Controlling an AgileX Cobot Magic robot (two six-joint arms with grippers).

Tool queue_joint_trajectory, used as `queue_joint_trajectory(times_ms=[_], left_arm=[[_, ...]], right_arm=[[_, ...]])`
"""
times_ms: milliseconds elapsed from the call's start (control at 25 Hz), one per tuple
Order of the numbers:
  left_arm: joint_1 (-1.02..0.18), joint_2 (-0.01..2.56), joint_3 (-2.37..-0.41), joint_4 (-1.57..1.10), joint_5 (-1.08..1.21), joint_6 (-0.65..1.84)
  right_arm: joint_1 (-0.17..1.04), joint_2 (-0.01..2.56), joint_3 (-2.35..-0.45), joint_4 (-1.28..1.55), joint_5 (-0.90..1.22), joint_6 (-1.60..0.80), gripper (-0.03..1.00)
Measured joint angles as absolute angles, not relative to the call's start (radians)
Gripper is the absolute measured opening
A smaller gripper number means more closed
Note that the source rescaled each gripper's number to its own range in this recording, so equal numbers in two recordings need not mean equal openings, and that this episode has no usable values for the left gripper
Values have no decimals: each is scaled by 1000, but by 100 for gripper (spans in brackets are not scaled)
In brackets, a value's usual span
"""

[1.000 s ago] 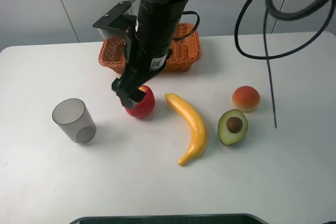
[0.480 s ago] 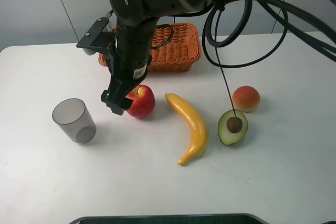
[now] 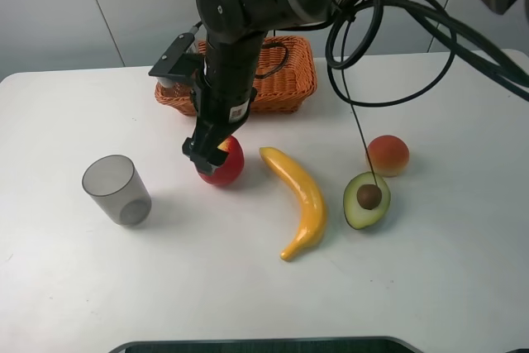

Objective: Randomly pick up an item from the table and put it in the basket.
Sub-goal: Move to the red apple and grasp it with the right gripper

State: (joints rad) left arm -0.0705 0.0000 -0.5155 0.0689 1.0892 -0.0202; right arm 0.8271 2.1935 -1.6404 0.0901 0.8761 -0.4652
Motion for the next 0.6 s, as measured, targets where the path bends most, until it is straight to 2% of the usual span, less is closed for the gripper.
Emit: queue_joint_trajectory(times_ms=[600], left_arm=[[-70,0,-515,69,1089,-20]], right_arm=[[821,2271,-1642,113,808,-473,100]])
